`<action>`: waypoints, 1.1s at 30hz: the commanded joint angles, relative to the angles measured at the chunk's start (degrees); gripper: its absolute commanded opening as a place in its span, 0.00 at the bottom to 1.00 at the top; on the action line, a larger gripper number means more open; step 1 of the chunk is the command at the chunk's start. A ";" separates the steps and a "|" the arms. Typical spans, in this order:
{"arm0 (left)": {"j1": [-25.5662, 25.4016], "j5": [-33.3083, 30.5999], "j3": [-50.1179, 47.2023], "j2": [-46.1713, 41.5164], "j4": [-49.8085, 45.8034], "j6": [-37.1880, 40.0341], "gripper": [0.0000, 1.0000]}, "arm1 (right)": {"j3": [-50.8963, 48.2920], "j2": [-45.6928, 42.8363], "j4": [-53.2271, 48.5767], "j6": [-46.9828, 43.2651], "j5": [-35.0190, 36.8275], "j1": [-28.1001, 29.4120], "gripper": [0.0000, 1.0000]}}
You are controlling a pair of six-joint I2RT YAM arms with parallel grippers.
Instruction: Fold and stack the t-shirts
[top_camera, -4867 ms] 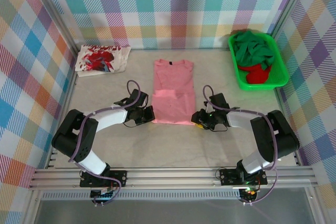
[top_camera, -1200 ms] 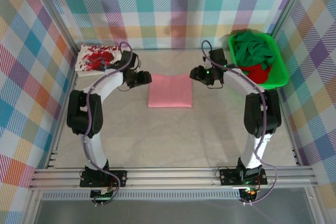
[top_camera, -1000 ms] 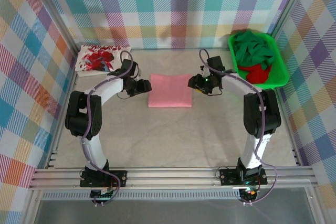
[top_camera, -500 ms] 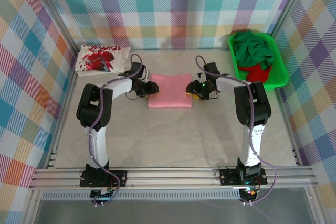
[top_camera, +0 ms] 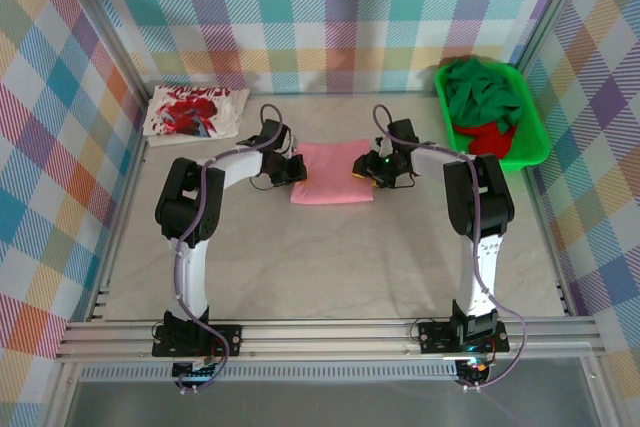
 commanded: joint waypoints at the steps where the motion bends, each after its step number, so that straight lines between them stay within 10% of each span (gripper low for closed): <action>1: -0.06 -1.97 0.97 1.58 -1.11 0.06 0.00 | 1.37 2.51 2.23 1.10 -2.88 0.43 0.40; 18: 3.42 -25.89 15.09 0.61 -20.84 4.31 0.00 | -11.48 -18.42 5.61 -4.50 13.78 0.45 0.57; 33: 4.55 -36.09 43.38 9.51 -25.61 17.88 0.00 | -8.06 -19.63 4.30 -6.30 9.84 0.64 0.59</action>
